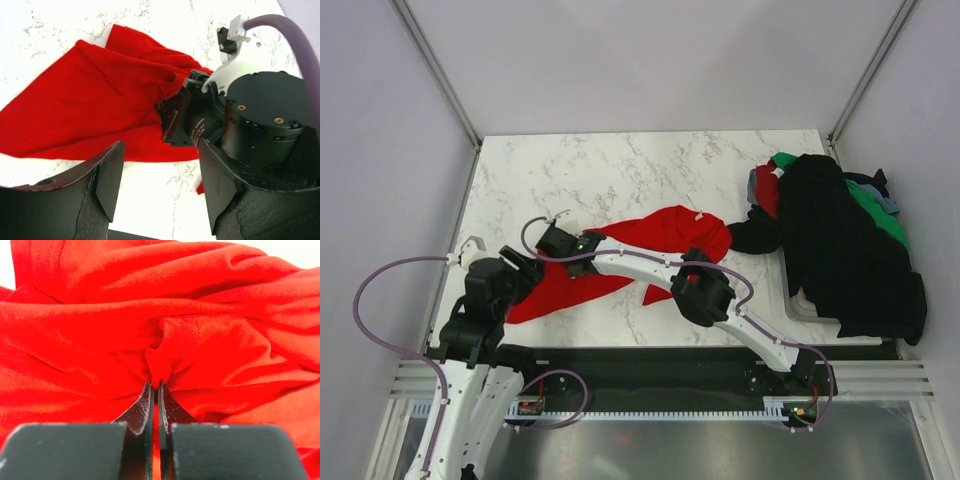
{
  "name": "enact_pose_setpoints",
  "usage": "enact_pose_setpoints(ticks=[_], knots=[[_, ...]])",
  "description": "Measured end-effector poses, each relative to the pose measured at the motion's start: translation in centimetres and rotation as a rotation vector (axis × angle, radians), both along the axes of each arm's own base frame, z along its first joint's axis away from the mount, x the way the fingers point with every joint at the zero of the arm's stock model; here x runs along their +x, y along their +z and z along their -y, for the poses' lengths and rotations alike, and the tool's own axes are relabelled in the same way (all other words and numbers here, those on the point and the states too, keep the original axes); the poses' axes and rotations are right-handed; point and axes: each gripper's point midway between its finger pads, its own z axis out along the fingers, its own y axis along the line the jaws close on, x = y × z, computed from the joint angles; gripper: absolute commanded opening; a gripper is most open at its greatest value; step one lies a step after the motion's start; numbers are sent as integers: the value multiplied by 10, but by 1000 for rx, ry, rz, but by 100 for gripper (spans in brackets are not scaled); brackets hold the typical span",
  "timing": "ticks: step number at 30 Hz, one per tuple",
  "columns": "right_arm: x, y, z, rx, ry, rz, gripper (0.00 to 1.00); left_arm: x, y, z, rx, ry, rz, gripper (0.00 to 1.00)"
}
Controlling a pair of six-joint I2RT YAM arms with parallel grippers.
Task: Fold and stack the t-shirts
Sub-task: Flatten the tshirt out
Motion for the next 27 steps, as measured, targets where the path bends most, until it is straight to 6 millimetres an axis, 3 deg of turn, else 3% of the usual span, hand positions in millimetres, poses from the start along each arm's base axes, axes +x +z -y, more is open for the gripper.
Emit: enact_pose_setpoints(ticks=[5,10,14,16,20,22,25,27], knots=[[7,14,17,-23,-11,8,9,0,0,0,0,0,-1,68],[14,59,49,-19,-36,37,10,3,-6,0,5,0,-28,70],[24,96,91,8,-94,58,18,12,-34,7,12,-22,-167,72],[30,102,116,16,-129,59,24,15,-54,13,15,-46,-261,72],[31,84,152,-6,-165,19,53,7,-94,21,27,-85,-406,71],[21,64,156,-17,-144,-30,59,0,-103,23,26,-96,-425,71],[-2,35,154,-16,-87,-107,82,-7,-110,24,16,-100,-424,71],[-13,27,151,-4,-53,-143,88,-8,-111,25,12,-101,-419,70]])
